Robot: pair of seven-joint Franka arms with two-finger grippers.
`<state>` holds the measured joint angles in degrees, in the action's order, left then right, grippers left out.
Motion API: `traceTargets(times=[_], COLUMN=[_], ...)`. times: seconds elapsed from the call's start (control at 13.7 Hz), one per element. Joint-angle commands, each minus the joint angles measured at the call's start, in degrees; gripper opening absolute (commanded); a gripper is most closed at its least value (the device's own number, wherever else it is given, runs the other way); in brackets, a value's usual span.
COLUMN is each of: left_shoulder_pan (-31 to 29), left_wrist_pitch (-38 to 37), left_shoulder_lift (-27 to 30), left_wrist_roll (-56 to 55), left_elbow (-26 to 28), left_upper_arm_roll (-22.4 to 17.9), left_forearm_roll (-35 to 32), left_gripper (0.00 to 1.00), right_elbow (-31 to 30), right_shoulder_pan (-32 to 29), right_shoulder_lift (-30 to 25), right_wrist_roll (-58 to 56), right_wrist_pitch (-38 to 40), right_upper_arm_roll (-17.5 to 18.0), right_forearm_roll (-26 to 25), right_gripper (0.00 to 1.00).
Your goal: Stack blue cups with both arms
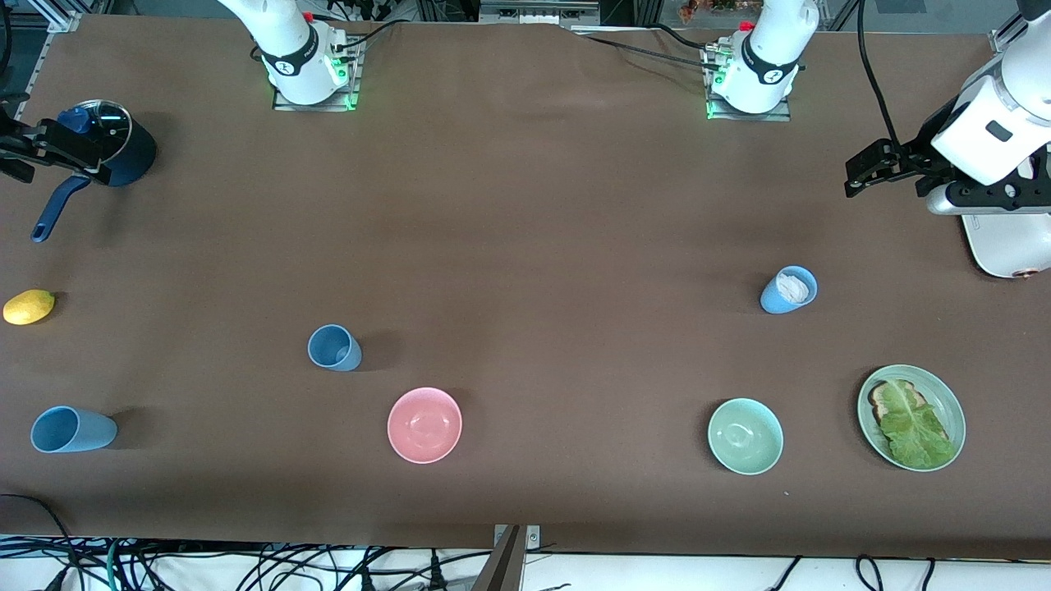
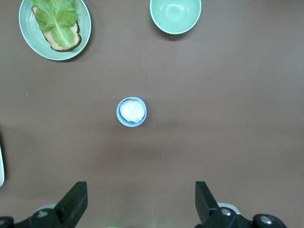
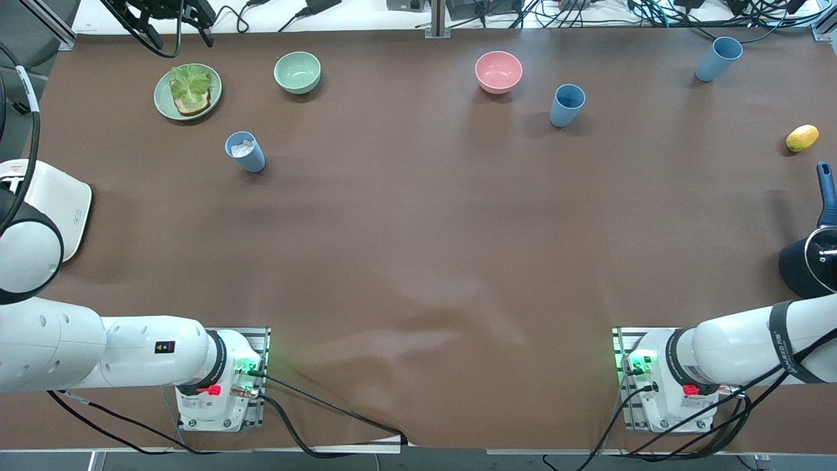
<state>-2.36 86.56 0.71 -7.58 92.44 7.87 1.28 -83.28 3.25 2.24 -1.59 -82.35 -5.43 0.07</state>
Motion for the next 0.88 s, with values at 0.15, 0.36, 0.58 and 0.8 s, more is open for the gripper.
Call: traceTargets(times=[0.15, 0.36, 0.58, 0.8], left_shoulder_pan=[-0.6, -1.8, -2.1, -4.5], left_wrist_pitch=[0.2, 0.5, 0.9, 5.5], left_shoulder_lift=[-0.3, -2.7, -6.1, -9.4], left_wrist_roll=[4.2, 8.2, 10.3, 13.8], left_elbow=[-0.1, -0.1, 0.3, 2.7], left_upper_arm_roll=[0.0, -0.2, -0.3, -0.3], left_forearm_roll=[-1.2, -3.9, -4.1, -4.5], left_gripper=[1.00, 1.00, 1.00, 1.00], right_elbow=[0.1, 0.1, 0.1, 0.1], right_shoulder_pan=[-0.3, -0.3, -0.3, -0.3], right_shoulder_lift=[-0.1, 0.0, 0.0, 0.0], right_wrist_roll=[0.8, 0.9, 0.9, 0.9], right_wrist_pitch=[0.0, -0.2, -0.2, -0.2], right_upper_arm_roll=[0.0, 0.0, 0.0, -0.1], right_forearm_roll=[0.7, 0.7, 0.7, 0.8], right_gripper=[1.00, 1.00, 1.00, 1.00])
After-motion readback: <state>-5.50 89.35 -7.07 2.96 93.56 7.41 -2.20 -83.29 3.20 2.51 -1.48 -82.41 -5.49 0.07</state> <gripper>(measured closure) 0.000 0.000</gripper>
